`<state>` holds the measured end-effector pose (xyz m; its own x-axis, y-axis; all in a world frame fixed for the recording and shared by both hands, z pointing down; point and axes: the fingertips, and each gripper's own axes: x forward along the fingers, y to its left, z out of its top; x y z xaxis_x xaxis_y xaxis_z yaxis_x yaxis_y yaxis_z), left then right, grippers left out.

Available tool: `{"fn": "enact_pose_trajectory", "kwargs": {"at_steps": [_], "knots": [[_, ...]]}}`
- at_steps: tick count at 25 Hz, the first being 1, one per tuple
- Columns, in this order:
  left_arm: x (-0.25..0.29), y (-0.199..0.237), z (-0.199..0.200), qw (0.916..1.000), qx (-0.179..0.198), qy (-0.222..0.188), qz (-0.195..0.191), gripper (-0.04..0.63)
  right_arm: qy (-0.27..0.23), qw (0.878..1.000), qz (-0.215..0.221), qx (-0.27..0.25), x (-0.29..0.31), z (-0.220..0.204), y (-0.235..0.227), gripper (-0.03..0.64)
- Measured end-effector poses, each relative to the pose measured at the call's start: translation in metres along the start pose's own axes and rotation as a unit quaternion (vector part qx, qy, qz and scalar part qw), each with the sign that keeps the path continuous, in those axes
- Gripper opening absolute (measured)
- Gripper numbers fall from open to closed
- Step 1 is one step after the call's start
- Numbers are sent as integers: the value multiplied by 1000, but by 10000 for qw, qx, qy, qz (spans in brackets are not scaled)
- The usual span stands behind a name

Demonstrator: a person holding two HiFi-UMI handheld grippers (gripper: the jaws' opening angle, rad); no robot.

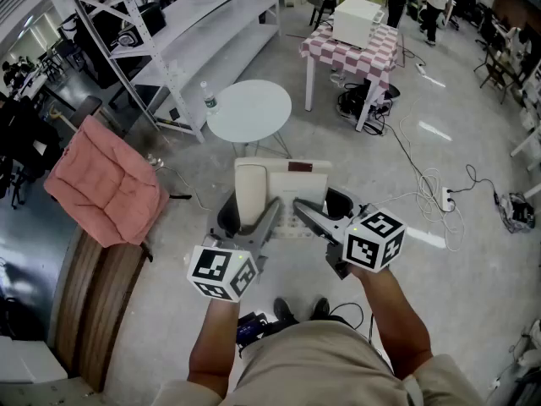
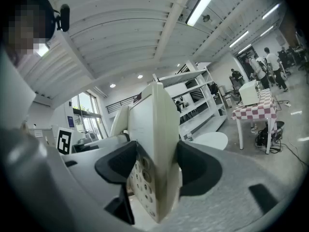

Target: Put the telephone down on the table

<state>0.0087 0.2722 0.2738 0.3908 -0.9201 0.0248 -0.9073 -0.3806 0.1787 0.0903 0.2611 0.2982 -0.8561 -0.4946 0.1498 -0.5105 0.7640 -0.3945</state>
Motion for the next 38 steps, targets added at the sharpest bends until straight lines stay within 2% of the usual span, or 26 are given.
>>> {"fn": "enact_pose_trajectory", "kwargs": {"at_steps": [16,31,38], "knots": [[-10,18,-4,9999,-22,11,-141,322,-24,9999,-105,-22,15,-10,11,250],[-13,56,-4,9995,-35,67,-302,322,-81,9997,-211,134,50,-14,19,250],[7,71,-6,9995,-47,110,-279,322,-54,9997,-185,157,68,-8,2,250]]}}
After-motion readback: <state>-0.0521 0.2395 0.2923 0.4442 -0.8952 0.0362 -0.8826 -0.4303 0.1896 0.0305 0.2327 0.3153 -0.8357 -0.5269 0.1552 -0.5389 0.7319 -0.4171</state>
